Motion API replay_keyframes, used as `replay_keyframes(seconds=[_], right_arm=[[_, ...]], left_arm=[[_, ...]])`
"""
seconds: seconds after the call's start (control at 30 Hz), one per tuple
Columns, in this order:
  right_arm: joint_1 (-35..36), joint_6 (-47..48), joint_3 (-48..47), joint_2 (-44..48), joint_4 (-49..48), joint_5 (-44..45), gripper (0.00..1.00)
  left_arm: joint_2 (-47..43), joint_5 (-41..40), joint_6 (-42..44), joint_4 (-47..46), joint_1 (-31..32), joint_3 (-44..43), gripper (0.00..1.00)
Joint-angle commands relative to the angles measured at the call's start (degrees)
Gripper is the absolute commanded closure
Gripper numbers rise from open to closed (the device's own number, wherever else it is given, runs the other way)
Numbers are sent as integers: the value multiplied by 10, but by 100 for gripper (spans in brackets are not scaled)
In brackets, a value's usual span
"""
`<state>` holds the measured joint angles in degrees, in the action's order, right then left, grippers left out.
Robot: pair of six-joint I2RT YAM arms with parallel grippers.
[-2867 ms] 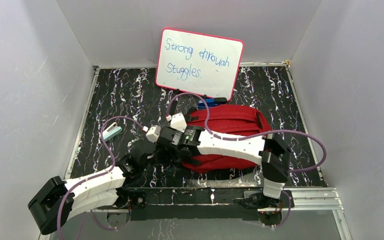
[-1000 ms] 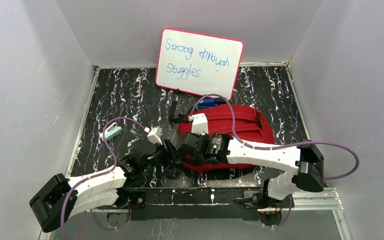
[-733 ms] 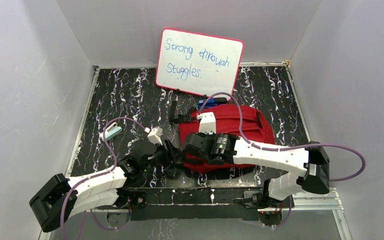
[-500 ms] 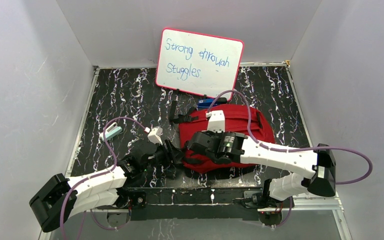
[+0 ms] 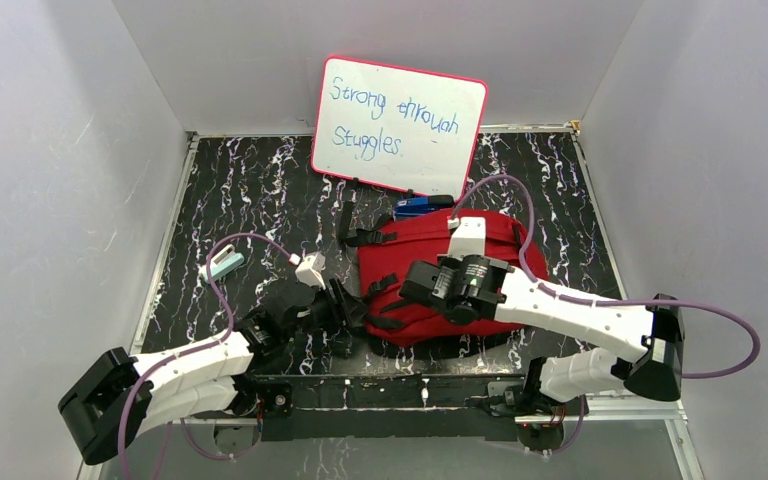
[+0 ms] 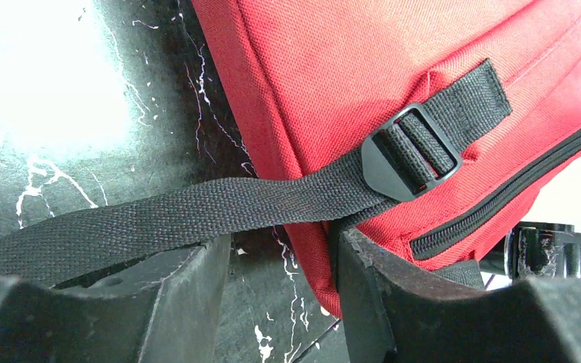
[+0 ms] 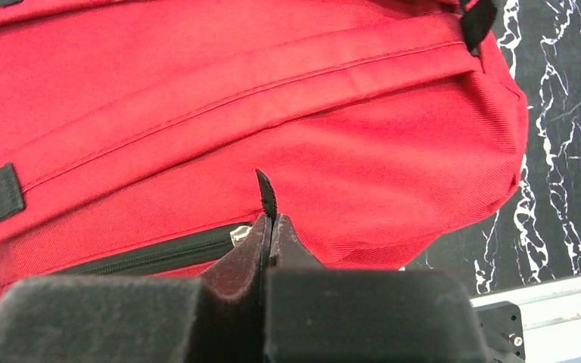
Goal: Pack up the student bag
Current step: Zip the student bag at the center of the board.
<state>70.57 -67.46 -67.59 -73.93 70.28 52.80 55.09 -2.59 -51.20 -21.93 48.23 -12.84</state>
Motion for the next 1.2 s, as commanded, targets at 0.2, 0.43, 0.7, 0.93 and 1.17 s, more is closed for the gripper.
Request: replay_keyframes(seconds=[0.2, 0.43, 0.7, 0.93, 1.17], right_arm=[[-50, 7, 10, 43, 68, 39, 100], [-49, 209, 33, 121, -172, -9, 62], [-63, 302, 34, 133, -295, -15, 52], [-216, 374, -2, 66, -306, -122, 46], [-378, 388, 21, 126, -342, -188, 40]], left_arm=[[-18, -61, 29, 78, 0, -34, 51], [-23, -134, 81, 188, -21, -109, 52], [40, -95, 128, 247, -132, -167, 53], [106, -88, 164, 283, -210, -216, 49], [66, -12, 267, 284, -221, -315, 29]])
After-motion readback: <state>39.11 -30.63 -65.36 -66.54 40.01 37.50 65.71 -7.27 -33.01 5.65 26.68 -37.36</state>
